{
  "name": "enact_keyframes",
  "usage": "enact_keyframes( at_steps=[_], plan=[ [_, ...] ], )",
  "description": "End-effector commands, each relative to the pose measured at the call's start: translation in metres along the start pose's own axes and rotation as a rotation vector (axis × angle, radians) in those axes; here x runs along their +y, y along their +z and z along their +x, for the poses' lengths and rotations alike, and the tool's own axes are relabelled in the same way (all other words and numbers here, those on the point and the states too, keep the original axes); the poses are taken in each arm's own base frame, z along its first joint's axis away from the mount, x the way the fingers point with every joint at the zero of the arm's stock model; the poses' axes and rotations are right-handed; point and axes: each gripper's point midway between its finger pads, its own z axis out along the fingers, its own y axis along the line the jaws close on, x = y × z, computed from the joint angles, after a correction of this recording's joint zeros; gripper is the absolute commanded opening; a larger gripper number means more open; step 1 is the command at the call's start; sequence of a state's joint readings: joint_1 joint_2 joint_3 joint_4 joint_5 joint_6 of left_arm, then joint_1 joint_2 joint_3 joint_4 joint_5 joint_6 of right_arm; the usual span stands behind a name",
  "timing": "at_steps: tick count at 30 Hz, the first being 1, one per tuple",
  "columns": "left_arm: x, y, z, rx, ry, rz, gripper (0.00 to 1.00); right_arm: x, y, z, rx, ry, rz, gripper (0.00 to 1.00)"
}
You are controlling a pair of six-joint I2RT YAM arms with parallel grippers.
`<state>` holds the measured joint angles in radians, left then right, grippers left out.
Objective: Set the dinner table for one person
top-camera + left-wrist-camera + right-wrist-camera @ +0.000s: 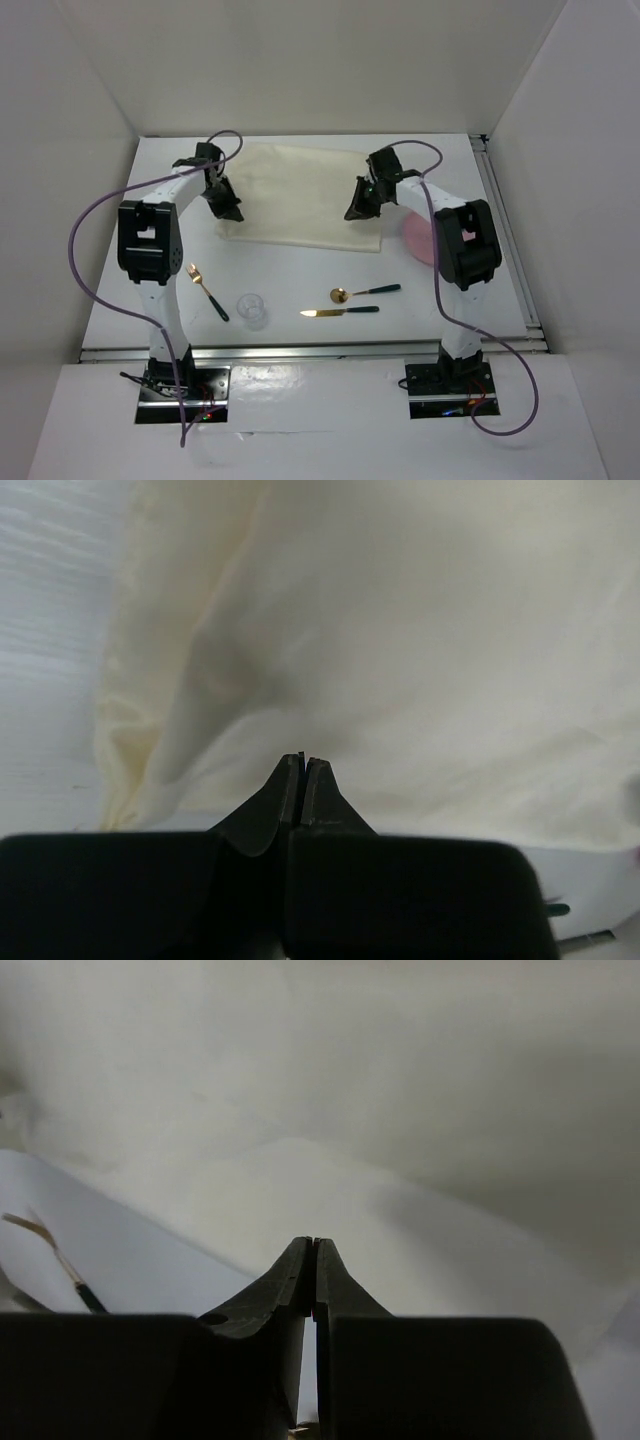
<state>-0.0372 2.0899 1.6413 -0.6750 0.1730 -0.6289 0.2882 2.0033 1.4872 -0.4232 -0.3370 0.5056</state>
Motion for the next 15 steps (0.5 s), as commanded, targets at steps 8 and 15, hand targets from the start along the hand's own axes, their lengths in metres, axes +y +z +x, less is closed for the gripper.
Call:
enact_keyframes(
  at_steps=[8, 15],
  plan=[
    [0.060, 0.005, 0.025, 0.030, -0.045, -0.111, 0.00, -0.036, 0.025, 0.054, 0.126, 0.004, 0.117, 0.10],
    [0.079, 0.003, 0.064, 0.107, -0.099, -0.134, 0.00, -0.064, 0.008, 0.098, 0.165, 0.030, 0.183, 0.09]
  ],
)
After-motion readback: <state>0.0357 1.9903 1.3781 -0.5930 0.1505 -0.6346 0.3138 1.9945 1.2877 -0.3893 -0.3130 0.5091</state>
